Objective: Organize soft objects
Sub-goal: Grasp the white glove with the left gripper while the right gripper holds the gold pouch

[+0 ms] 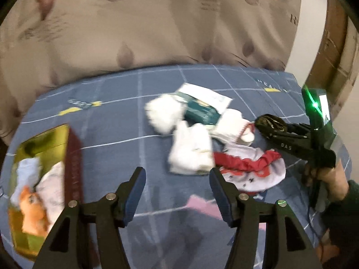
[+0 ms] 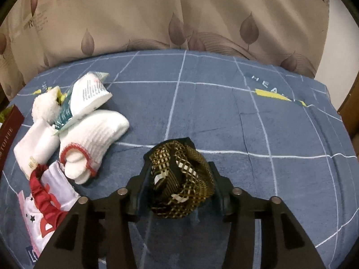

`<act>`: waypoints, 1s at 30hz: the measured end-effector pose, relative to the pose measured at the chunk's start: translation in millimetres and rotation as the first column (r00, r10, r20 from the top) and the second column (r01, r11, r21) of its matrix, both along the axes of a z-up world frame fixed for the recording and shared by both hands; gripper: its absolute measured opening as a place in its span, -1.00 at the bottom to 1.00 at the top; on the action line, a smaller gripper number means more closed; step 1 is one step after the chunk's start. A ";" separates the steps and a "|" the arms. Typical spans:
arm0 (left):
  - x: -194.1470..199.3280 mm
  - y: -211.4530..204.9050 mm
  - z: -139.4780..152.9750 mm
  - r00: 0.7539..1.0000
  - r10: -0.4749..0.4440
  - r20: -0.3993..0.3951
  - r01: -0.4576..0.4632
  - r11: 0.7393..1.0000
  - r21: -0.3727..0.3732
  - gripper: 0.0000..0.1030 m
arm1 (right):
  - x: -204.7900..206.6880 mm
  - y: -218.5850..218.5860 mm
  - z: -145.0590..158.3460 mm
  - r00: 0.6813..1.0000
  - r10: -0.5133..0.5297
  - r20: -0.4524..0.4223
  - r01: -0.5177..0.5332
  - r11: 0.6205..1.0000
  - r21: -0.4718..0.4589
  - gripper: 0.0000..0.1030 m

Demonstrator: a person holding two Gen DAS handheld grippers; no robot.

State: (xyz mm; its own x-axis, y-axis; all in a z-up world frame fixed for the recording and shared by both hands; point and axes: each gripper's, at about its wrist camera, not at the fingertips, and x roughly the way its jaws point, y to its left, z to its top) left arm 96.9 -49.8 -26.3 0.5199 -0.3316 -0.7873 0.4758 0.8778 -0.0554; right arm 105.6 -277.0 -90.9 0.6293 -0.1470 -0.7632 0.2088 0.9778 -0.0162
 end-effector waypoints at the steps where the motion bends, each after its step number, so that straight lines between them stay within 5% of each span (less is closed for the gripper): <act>1: 6.6 -9.8 -4.1 1.000 -0.008 -0.017 0.008 1.000 0.009 0.18 | 0.3 0.3 -0.7 1.000 0.000 -0.003 0.000 1.000 -0.001 -0.12; 16: 62.9 -60.1 -51.8 0.995 0.028 -0.091 -0.018 0.993 0.114 0.18 | 1.0 1.8 -3.0 1.000 0.004 -0.007 -0.004 1.000 0.002 -0.11; 22: 72.7 -49.1 -61.2 0.988 0.041 -0.146 -0.034 0.998 0.055 0.23 | 1.2 1.4 -3.5 1.000 0.004 -0.007 -0.004 1.000 0.002 -0.11; 27: 67.6 -39.6 -56.4 0.986 0.041 -0.164 -0.044 0.999 -0.016 -0.32 | 0.7 1.4 -3.8 1.000 0.004 -0.007 -0.004 1.000 0.004 -0.11; 30: 67.2 -31.9 -50.4 0.983 0.066 -0.172 -0.076 0.996 -0.054 -0.39 | 0.8 1.9 -3.9 1.000 0.003 -0.007 -0.003 1.000 0.002 -0.10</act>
